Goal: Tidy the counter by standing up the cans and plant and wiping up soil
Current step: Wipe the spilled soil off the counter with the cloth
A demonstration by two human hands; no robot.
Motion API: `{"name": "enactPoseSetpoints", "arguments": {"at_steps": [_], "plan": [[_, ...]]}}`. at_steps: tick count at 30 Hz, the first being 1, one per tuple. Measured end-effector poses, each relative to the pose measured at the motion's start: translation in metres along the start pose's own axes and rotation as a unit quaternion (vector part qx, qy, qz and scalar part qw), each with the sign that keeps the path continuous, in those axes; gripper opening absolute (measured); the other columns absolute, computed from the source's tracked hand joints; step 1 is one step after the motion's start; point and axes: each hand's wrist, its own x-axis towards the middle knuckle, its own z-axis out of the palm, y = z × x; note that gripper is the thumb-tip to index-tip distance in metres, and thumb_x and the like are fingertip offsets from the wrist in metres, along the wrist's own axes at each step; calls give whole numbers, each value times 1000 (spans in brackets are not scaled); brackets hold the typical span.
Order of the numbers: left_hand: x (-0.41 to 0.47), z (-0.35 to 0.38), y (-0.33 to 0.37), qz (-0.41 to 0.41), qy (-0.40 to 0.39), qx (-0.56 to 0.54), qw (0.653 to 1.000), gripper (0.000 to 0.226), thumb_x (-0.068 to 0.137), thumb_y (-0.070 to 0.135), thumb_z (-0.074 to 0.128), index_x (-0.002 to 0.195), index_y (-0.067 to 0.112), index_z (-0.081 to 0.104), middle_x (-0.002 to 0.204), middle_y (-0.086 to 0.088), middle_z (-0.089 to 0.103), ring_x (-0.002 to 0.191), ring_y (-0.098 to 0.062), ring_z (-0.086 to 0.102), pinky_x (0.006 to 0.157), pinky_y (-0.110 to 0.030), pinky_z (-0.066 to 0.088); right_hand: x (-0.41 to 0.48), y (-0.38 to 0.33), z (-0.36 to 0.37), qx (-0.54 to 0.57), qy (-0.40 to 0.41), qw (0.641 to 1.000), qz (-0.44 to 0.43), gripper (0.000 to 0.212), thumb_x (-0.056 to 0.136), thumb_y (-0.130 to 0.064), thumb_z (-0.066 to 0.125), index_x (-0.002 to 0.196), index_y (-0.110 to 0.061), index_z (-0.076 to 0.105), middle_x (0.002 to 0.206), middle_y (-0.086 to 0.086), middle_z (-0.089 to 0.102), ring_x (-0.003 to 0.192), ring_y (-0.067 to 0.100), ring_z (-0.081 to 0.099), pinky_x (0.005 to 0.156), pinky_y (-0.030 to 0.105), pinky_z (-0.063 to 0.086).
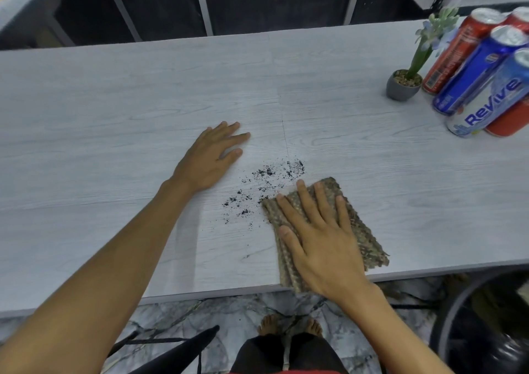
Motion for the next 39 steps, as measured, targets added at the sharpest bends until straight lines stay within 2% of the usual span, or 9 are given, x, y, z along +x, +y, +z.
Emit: {"name": "enactPoseSetpoints", "arguments": {"at_steps": [6, 12, 17, 20, 24, 30, 33, 36, 39], "plan": [[0, 1, 1, -2, 0, 8, 1000, 41, 101, 41, 39, 142, 38, 41, 157, 12, 24, 146, -5, 9, 119, -29, 2, 18, 19, -4, 0, 13, 997, 70, 54, 98, -56, 6, 151, -43, 4, 160, -7, -13, 146, 19, -18, 118, 48, -9], [0, 1, 0, 2, 0, 11, 1000, 41, 101, 41, 40, 142, 39, 41, 157, 12, 24, 146, -5, 9, 119, -28, 2, 3, 14, -2, 0, 1, 1000, 5, 52, 100, -56, 7, 150, -45, 4, 160, -10, -12, 147, 17, -17, 118, 46, -8], [3, -2, -1, -5, 13, -10, 1000, 40, 100, 39, 44, 139, 37, 46, 155, 13, 30, 145, -5, 15, 119, -30, 7, 19, 44, -9, 8, 22, 997, 77, 55, 97, -55, 3, 151, -43, 7, 159, -12, -10, 146, 13, -17, 119, 41, -9], [8, -2, 2, -14, 31, -31, 999, 40, 99, 39, 46, 139, 38, 47, 152, 13, 35, 144, -4, 20, 116, -26, 12, 39, 49, -13, 73, 58, 990, 108, 53, 100, -50, 9, 151, -39, 17, 161, -10, 3, 148, 13, -5, 119, 38, -8], [13, 3, 4, -3, 23, -5, 1000, 41, 100, 39, 45, 140, 37, 45, 154, 9, 31, 145, -8, 17, 119, -32, 11, 71, 48, -22, 198, 70, 971, 112, 48, 103, -45, 18, 150, -37, 23, 161, -5, 12, 148, 15, 3, 119, 38, -5], [11, 2, 3, 1, 15, -3, 1000, 41, 100, 40, 43, 141, 37, 43, 156, 9, 27, 146, -6, 13, 120, -32, 7, 82, 32, -7, 23, 14, 999, 45, 56, 97, -58, 6, 151, -43, 7, 160, -8, -11, 147, 19, -15, 117, 43, -14], [13, 3, 3, 0, 12, -2, 1000, 42, 100, 40, 43, 142, 36, 42, 157, 9, 26, 146, -5, 12, 120, -31, 5, 73, 45, -8, 3, 14, 999, 42, 57, 95, -60, 2, 150, -46, 3, 159, -10, -14, 146, 17, -18, 118, 45, -12], [12, 4, 2, -1, 11, -8, 1000, 42, 100, 41, 42, 142, 37, 42, 157, 9, 25, 146, -4, 11, 120, -30, 4, 81, 57, -12, 1, 13, 997, 80, 58, 94, -61, 1, 150, -47, 3, 159, -10, -14, 147, 17, -17, 118, 46, -11], [12, 4, 2, -2, 13, -5, 1000, 42, 100, 41, 42, 142, 37, 42, 157, 10, 25, 146, -4, 11, 120, -28, 3, 97, 44, -11, -3, 6, 997, 83, 56, 96, -58, 3, 150, -44, 1, 160, -7, -15, 147, 19, -17, 117, 48, -11]]}}
